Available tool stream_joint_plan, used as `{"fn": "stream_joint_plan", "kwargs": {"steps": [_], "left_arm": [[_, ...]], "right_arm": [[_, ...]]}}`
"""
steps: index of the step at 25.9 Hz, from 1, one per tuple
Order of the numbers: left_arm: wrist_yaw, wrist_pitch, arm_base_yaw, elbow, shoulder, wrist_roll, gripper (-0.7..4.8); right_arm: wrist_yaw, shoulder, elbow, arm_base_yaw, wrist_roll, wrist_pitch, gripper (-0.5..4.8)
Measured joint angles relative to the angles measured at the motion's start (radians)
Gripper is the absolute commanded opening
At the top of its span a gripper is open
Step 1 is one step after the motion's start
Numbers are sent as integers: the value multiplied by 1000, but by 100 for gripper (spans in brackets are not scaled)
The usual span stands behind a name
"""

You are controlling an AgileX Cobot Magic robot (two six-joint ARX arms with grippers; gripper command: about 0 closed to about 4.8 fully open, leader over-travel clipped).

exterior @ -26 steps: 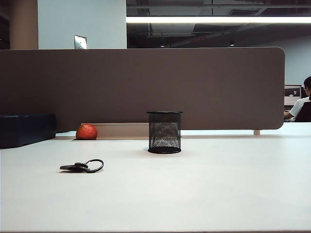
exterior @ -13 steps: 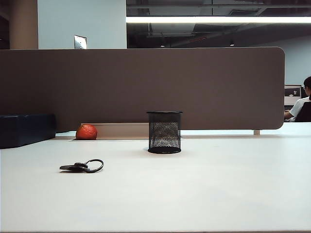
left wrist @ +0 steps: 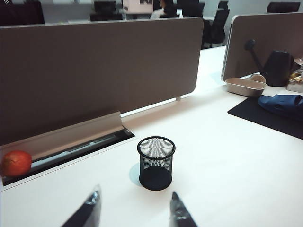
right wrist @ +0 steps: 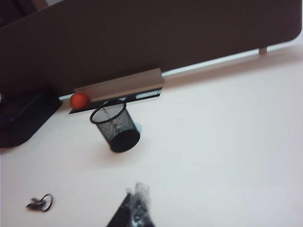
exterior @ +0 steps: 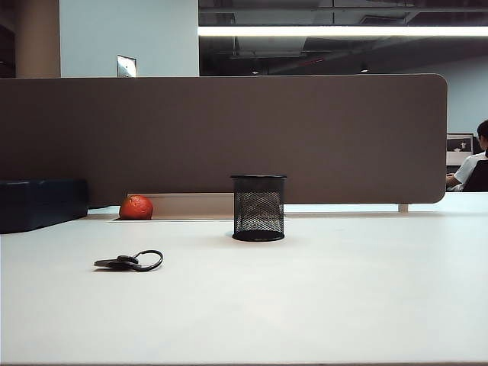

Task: Pick up a bunch of keys from the table, then put them into the black basket.

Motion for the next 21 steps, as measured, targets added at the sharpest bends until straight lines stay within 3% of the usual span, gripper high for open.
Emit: {"fn": "stream_joint_plan", "kwargs": {"steps": [4, 6, 8, 15, 17, 21], "left_arm": [[58, 1, 0, 81, 97, 23, 190], [105, -2, 0, 108, 147, 45, 257], [123, -3, 0, 121, 180, 77, 317], [152, -8, 0, 124, 247, 135, 326], [188, -37, -20, 146, 305, 138, 419], [142, -145, -142, 243, 448, 233, 462]], "right_arm": [[-40, 55, 93, 0, 11, -139, 5], [-96, 98, 141, 0, 23, -205, 65], [-171, 145, 168, 0, 45, -248, 85], [-281, 200, 175, 0, 88, -255, 217], [-300, 215, 175, 0, 92, -256, 221], [-342, 229, 175, 0, 111, -256, 221]]}}
